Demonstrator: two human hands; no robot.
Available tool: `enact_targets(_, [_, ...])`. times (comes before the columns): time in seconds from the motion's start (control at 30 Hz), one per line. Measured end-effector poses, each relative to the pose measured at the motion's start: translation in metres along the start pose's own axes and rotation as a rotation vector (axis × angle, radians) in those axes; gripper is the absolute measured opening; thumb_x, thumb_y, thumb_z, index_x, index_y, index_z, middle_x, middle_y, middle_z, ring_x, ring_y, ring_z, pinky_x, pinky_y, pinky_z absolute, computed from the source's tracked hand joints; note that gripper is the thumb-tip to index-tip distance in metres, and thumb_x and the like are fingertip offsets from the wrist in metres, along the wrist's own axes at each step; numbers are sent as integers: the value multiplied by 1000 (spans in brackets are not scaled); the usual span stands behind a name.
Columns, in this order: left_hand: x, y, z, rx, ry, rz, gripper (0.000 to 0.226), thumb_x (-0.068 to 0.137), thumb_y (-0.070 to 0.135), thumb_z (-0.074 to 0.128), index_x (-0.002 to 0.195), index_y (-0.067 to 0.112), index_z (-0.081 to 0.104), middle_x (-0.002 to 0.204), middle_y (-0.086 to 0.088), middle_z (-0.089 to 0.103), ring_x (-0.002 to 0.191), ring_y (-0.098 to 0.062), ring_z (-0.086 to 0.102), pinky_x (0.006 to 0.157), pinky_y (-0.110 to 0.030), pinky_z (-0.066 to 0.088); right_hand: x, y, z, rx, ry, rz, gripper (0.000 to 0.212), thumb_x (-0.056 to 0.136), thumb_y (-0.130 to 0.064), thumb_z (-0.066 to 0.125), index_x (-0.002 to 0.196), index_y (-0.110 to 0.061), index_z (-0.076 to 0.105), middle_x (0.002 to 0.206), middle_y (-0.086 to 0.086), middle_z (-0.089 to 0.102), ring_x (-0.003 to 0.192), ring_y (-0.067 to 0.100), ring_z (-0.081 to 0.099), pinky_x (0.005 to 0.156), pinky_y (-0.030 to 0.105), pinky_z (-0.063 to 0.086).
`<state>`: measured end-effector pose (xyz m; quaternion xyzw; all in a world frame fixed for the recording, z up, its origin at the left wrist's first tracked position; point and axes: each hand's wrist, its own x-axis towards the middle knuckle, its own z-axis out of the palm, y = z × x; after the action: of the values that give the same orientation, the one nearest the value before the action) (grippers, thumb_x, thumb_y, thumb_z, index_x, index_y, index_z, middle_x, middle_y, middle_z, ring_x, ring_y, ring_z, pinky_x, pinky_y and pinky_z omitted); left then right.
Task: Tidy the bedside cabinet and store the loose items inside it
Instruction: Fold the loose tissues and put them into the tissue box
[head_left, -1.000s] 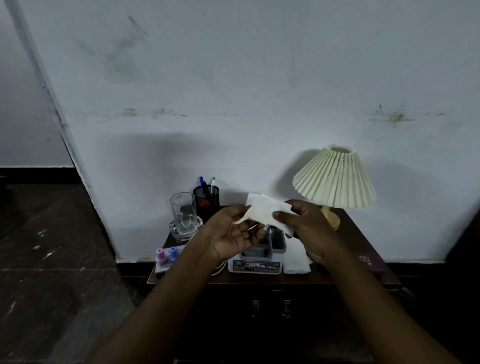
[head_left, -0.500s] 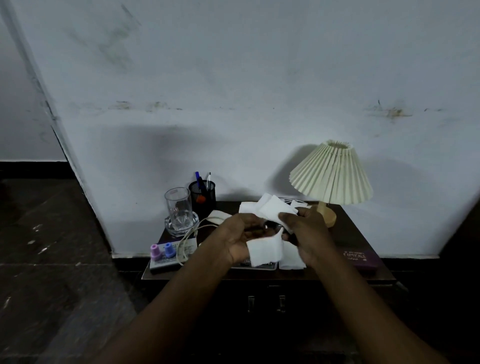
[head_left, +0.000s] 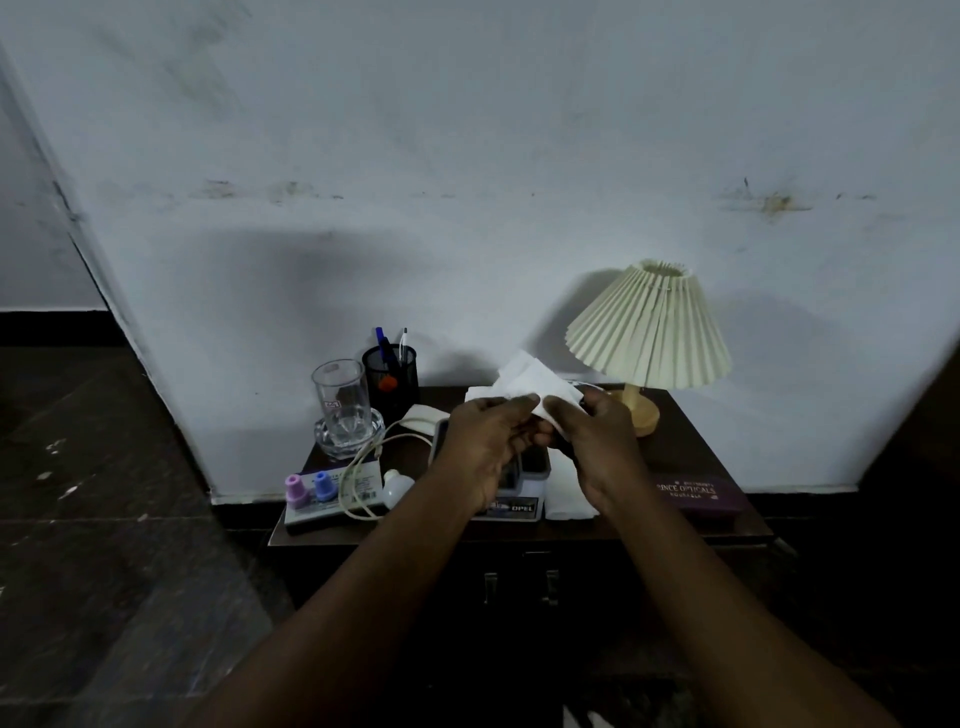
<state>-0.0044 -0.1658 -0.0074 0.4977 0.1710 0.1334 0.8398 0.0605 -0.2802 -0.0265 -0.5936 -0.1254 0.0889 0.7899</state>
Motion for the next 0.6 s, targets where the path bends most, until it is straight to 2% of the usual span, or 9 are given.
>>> enact_targets(0.1, [-1,1,-1,-88,52,41,52,83,6,84,121,1,50,100,-21,72,75,-26,75,69,-34,62,0,-6,-5,-1,-95,-37,15,97,-4,65,110,-1,71,102,21,76,80,29,73,70,40,62])
enact_targets(0.2, [3,2,-5,-98,132,125,64,79,2,86,129,11,46,118,-16,66,86,-24,75,77,-35,62,1,-9,-9,-27,-124,-21,15,96,-6,68,110,-3,71,97,21,77,76,33,72,69,44,61])
enact_targets(0.27, [4,5,-8,-94,149,168,59,82,2,83,131,10,51,117,-11,65,93,-23,73,75,-32,62,1,-12,-11,-54,-143,-2,15,94,-6,70,109,-5,71,91,17,78,72,30,72,61,38,62])
enact_targets(0.37, [8,10,-12,-76,123,192,38,85,5,81,119,8,64,116,-11,71,103,-27,71,79,-36,62,-1,-17,-15,-117,-186,1,14,93,-6,71,107,-8,72,82,13,77,64,24,70,56,31,59])
enact_targets(0.5, [13,11,-18,-47,139,187,16,88,0,77,101,7,73,103,-12,76,98,-27,73,80,-42,63,-1,-23,-21,-179,-270,3,20,92,-5,72,112,-4,71,88,21,74,63,26,66,57,32,60])
enact_targets(0.6, [16,9,-23,-64,209,202,13,90,0,74,97,10,74,103,-11,76,96,-26,72,85,-45,62,1,-26,-24,-208,-147,-39,19,92,-3,73,109,3,68,94,26,74,67,30,71,54,31,59])
